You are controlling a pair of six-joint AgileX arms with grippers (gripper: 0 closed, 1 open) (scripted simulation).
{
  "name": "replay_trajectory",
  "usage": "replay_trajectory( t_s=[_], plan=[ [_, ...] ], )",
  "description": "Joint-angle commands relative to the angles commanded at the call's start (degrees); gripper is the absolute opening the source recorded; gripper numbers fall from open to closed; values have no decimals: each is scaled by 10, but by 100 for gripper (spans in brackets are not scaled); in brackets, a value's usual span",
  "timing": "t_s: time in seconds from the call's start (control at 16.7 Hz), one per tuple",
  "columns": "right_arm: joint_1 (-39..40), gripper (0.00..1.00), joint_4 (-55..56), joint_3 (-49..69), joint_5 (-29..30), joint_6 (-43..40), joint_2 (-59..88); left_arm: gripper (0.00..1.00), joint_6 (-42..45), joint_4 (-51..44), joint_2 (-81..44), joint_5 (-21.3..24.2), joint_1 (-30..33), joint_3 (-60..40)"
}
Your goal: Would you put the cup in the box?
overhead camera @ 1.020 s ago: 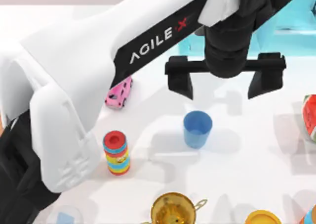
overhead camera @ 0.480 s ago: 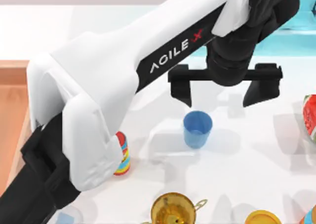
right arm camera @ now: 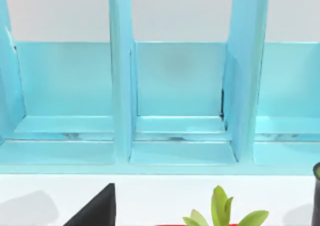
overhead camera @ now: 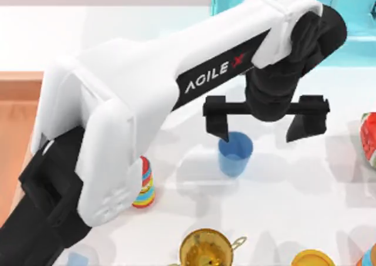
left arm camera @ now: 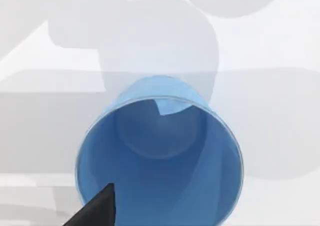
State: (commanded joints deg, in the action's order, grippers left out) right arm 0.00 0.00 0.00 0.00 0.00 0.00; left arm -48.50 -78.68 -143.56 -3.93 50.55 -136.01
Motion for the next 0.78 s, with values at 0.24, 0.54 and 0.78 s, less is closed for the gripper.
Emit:
replay_trajectory(
  t_s=[0.24, 0.54, 0.78],
  plan=[
    [0, 100, 0, 0, 0, 0, 0, 100, 3, 102, 6, 0, -3, 109],
    [0, 100, 0, 0, 0, 0, 0, 100, 3, 122, 7, 0, -3, 128],
    [0, 100, 0, 0, 0, 0, 0, 77, 3, 122, 7, 0, -3, 128]
  ],
)
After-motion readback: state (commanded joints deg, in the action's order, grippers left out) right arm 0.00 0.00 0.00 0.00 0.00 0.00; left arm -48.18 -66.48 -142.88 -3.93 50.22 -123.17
